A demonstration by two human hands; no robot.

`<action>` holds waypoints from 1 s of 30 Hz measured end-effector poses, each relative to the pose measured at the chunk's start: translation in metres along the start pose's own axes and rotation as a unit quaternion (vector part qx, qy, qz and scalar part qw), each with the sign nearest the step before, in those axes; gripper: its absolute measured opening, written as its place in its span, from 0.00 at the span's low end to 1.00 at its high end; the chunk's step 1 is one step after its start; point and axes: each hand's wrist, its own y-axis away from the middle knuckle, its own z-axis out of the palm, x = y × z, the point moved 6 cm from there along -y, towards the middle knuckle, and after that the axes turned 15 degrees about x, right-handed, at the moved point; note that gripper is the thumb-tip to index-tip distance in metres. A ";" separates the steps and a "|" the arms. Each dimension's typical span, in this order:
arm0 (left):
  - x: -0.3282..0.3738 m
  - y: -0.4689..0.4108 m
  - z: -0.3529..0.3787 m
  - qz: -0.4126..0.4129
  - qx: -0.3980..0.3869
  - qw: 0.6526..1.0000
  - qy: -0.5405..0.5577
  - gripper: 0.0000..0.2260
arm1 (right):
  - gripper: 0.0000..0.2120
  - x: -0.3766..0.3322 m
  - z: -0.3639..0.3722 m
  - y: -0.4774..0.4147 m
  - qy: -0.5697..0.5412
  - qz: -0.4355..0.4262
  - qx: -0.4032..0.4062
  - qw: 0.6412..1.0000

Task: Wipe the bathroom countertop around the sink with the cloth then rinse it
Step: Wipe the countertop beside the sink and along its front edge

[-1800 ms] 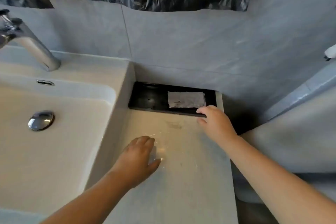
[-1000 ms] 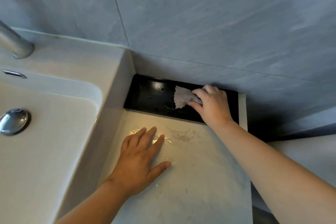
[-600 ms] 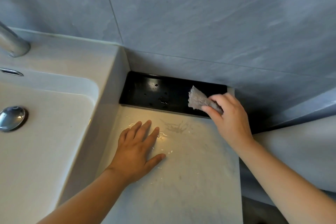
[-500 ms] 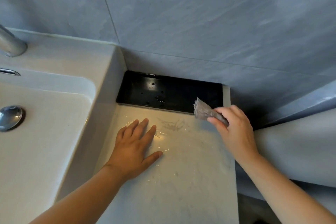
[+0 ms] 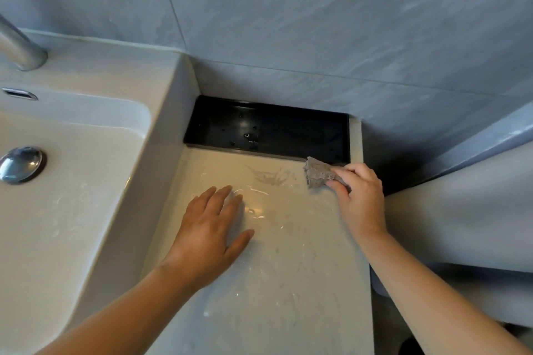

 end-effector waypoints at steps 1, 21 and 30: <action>-0.001 0.007 0.002 0.003 -0.002 1.000 -0.008 0.36 | 0.10 -0.002 -0.001 0.005 -0.009 0.005 0.000 1.000; -0.033 0.059 0.014 -0.015 -0.003 0.997 -0.071 0.36 | 0.06 -0.045 -0.026 0.021 -0.068 0.047 -0.025 0.996; -0.038 0.061 0.018 -0.011 -0.004 0.998 -0.065 0.34 | 0.11 -0.028 0.028 -0.002 -0.025 0.025 -0.009 0.999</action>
